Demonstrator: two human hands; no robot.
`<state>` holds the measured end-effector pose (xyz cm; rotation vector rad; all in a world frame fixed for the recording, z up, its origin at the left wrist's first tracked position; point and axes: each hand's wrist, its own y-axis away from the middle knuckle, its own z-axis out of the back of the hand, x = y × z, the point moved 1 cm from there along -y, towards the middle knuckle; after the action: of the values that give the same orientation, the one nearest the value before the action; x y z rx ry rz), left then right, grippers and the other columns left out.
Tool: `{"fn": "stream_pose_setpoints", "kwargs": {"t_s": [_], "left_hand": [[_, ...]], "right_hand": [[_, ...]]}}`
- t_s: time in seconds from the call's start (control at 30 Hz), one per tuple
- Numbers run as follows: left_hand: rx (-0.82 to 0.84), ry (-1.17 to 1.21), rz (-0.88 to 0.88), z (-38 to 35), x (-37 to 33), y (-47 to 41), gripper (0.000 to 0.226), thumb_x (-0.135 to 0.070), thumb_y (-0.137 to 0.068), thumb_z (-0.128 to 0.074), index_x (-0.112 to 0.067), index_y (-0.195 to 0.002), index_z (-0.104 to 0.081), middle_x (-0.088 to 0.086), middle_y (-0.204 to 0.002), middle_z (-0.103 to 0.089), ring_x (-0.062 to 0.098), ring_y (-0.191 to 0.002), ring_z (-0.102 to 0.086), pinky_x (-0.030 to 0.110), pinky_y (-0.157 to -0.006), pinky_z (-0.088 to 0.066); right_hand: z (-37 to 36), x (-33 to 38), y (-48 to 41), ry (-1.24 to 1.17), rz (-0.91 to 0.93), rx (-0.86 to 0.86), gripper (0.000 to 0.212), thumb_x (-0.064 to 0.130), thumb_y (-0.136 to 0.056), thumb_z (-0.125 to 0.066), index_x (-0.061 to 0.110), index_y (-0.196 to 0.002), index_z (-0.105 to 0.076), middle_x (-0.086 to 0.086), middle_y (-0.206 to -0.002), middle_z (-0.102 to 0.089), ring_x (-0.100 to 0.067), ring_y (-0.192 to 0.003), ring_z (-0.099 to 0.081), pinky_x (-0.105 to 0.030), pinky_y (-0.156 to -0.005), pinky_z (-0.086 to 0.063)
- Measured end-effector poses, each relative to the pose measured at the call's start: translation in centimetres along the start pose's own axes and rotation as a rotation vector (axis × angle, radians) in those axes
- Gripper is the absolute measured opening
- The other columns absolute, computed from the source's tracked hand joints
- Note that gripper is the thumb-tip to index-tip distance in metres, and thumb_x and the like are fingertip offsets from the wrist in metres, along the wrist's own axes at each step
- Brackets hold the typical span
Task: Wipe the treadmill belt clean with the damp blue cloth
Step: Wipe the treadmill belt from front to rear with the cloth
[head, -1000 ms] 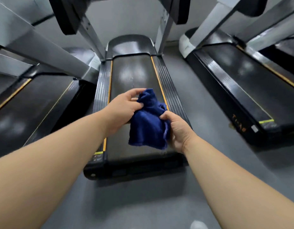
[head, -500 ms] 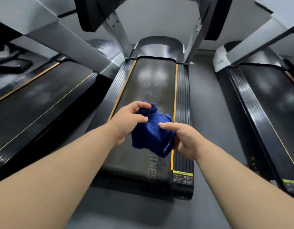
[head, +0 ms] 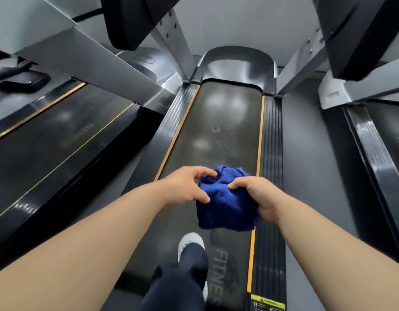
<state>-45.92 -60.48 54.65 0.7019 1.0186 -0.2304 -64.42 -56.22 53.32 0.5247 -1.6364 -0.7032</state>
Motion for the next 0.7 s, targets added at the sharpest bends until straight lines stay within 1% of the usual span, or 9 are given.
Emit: {"fn": "stream_pose_setpoints", "kwargs": {"t_s": [0.07,0.13,0.23,0.33,0.4,0.47,0.5,0.57,0.7], "left_hand": [[0.045,-0.099,0.048,4.3,-1.3,-4.6,0.049,-0.005,-0.072,-0.074,-0.031,-0.112,-0.065,-0.004,-0.102,-0.065,0.014,-0.076,-0.06,0.029,-0.083,-0.052],[0.084,-0.178,0.033,8.6,-3.7,-8.7,0.03,-0.013,-0.078,-0.07,-0.032,-0.102,-0.069,-0.005,-0.09,-0.071,0.01,-0.075,-0.06,0.033,-0.079,-0.053],[0.057,-0.215,0.006,14.9,-8.8,-13.8,0.013,-0.023,-0.084,-0.065,-0.031,-0.092,-0.071,-0.006,-0.081,-0.071,0.008,-0.071,-0.058,0.033,-0.072,-0.051],[-0.002,-0.326,-0.024,19.5,-13.9,-17.5,0.018,-0.026,-0.089,-0.054,-0.012,-0.086,-0.064,-0.001,-0.067,-0.052,0.014,-0.062,-0.042,0.028,-0.058,-0.036],[-0.035,-0.334,-0.028,21.9,-16.3,-19.5,0.024,-0.025,-0.089,-0.048,-0.005,-0.079,-0.056,0.002,-0.069,-0.05,0.016,-0.063,-0.042,0.03,-0.06,-0.037],[-0.03,-0.292,-0.039,23.7,-17.9,-21.7,0.026,-0.027,-0.089,-0.046,-0.007,-0.082,-0.06,0.007,-0.086,-0.061,0.017,-0.073,-0.053,0.037,-0.075,-0.048],[-0.024,-0.261,-0.016,24.3,-18.7,-22.7,0.026,-0.03,-0.09,-0.046,-0.011,-0.086,-0.063,0.006,-0.094,-0.065,0.016,-0.077,-0.056,0.04,-0.083,-0.049],[-0.029,-0.206,0.027,25.6,-20.0,-25.0,0.022,-0.033,-0.092,-0.048,-0.021,-0.091,-0.066,0.0,-0.091,-0.069,0.016,-0.08,-0.06,0.036,-0.086,-0.05],[-0.055,-0.118,0.021,28.2,-23.3,-31.6,0.015,-0.033,-0.094,-0.049,-0.031,-0.087,-0.062,-0.012,-0.081,-0.068,0.012,-0.079,-0.061,0.033,-0.083,-0.051]], "right_hand": [[-1.2,4.6,-3.9,-0.029,-0.057,-0.018,0.042,0.003,-0.078,-0.056,0.014,-0.119,-0.06,-0.012,-0.095,-0.072,-0.027,-0.076,-0.067,-0.029,-0.062,-0.052],[-1.8,9.4,-6.7,-0.047,-0.081,-0.027,0.044,0.004,-0.079,-0.055,0.019,-0.12,-0.06,-0.009,-0.097,-0.072,-0.025,-0.081,-0.068,-0.029,-0.064,-0.051],[-2.7,17.0,-8.8,-0.138,-0.054,-0.002,0.049,0.012,-0.075,-0.063,0.027,-0.122,-0.058,-0.002,-0.114,-0.069,-0.021,-0.098,-0.066,-0.032,-0.081,-0.052],[-3.1,24.0,-9.6,-0.175,0.001,0.153,0.064,0.015,-0.066,-0.072,0.024,-0.128,-0.054,-0.008,-0.125,-0.064,-0.027,-0.112,-0.062,-0.044,-0.1,-0.046],[-3.2,28.0,-10.2,-0.125,0.035,0.269,0.062,0.012,-0.068,-0.071,0.023,-0.126,-0.054,-0.009,-0.123,-0.064,-0.03,-0.113,-0.062,-0.045,-0.095,-0.049],[-3.2,31.4,-11.0,-0.042,0.021,0.321,0.058,0.012,-0.068,-0.072,0.023,-0.122,-0.057,-0.009,-0.12,-0.066,-0.031,-0.108,-0.063,-0.04,-0.082,-0.051],[-3.3,32.8,-11.8,-0.004,0.015,0.299,0.053,0.012,-0.066,-0.072,0.022,-0.117,-0.06,-0.008,-0.115,-0.068,-0.03,-0.102,-0.065,-0.037,-0.075,-0.051],[-3.1,35.5,-13.6,0.054,0.022,0.193,0.042,0.015,-0.064,-0.073,0.023,-0.105,-0.064,-0.007,-0.104,-0.07,-0.026,-0.089,-0.066,-0.033,-0.066,-0.051],[-2.4,41.5,-18.4,-0.106,0.033,0.046,0.025,0.013,-0.077,-0.07,0.016,-0.101,-0.065,-0.011,-0.091,-0.072,-0.025,-0.081,-0.067,-0.036,-0.074,-0.052]]}}
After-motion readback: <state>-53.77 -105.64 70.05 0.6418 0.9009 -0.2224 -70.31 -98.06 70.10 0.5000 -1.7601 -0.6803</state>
